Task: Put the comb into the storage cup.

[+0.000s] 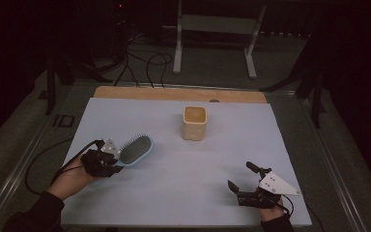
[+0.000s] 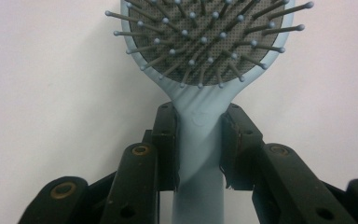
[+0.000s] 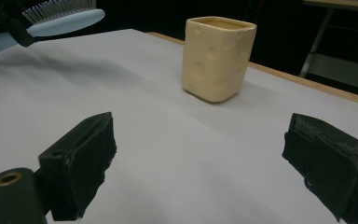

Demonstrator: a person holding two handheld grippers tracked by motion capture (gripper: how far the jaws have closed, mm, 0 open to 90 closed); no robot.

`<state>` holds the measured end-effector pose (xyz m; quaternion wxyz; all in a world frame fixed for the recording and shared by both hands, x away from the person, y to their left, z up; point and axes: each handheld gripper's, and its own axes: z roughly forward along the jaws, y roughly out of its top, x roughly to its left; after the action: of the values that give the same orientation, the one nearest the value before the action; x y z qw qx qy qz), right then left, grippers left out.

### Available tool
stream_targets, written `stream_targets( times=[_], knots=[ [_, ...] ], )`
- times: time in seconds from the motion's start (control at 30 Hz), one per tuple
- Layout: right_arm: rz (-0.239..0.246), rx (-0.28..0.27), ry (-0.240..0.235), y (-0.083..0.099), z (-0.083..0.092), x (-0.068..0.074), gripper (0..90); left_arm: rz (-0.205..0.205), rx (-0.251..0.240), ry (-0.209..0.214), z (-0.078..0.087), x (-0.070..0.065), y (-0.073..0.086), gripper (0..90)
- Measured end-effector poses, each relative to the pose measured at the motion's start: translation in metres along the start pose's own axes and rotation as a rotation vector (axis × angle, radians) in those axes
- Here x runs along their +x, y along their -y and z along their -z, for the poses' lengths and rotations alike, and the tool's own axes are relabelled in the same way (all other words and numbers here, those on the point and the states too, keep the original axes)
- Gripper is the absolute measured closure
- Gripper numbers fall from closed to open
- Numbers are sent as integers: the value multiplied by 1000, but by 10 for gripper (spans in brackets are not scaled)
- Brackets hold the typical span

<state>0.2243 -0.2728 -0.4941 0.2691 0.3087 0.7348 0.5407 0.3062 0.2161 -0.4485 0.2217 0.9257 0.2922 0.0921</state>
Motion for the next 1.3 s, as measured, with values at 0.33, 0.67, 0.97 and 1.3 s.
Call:
stream_targets(
  times=[0.33, 0.67, 0.97, 1.3],
  knots=[
    [0, -1, -3, 0, -1, 0, 87, 26, -102, -16, 5, -2, -16, 700],
    [-3, -1, -2, 0, 0, 0, 87, 41, -188, -43, 9, -5, -36, 700],
    [-3, 0, -5, 0, -1, 0, 87, 45, -252, -28, 13, -7, -55, 700],
    [-2, 0, -6, 0, 0, 0, 87, 33, -343, 9, 19, -7, -73, 700]
  ],
)
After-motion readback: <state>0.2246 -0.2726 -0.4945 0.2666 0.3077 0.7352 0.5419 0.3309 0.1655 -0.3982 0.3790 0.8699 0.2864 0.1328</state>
